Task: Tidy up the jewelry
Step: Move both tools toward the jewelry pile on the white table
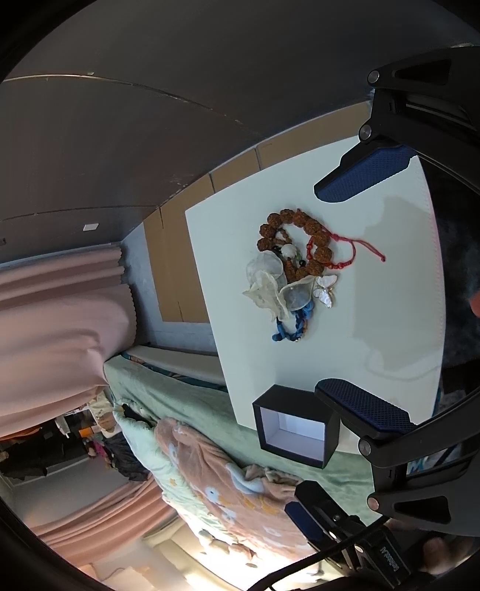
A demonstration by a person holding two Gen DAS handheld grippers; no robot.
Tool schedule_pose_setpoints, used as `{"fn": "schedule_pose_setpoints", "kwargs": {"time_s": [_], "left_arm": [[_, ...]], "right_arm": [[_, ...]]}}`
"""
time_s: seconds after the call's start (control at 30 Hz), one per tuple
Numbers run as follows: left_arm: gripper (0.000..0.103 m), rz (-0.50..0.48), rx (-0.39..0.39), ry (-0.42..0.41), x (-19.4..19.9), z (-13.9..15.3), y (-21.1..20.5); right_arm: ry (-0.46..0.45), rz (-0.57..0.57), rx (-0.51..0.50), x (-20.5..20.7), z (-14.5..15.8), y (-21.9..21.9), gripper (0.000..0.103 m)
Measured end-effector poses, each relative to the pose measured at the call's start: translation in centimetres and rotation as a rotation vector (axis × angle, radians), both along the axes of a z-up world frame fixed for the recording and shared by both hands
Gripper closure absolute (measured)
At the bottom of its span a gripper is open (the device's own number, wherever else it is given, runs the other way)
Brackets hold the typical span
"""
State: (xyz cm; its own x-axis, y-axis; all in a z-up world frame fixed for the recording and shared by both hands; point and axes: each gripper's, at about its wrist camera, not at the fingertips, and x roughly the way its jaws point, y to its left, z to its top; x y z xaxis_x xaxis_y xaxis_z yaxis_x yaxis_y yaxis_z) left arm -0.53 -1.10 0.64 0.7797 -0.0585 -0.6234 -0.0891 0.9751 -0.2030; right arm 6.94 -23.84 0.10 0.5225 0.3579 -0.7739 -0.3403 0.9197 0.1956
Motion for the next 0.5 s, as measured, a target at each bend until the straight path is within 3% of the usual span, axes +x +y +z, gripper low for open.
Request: {"fn": "schedule_pose_setpoints", "kwargs": {"time_s": [0.5], "left_arm": [[0.006, 0.003, -0.006, -0.007, -0.11, 0.04, -0.02]], "right_arm": [[-0.015, 0.005, -0.009, -0.33, 0.33, 0.27, 0.006]]}}
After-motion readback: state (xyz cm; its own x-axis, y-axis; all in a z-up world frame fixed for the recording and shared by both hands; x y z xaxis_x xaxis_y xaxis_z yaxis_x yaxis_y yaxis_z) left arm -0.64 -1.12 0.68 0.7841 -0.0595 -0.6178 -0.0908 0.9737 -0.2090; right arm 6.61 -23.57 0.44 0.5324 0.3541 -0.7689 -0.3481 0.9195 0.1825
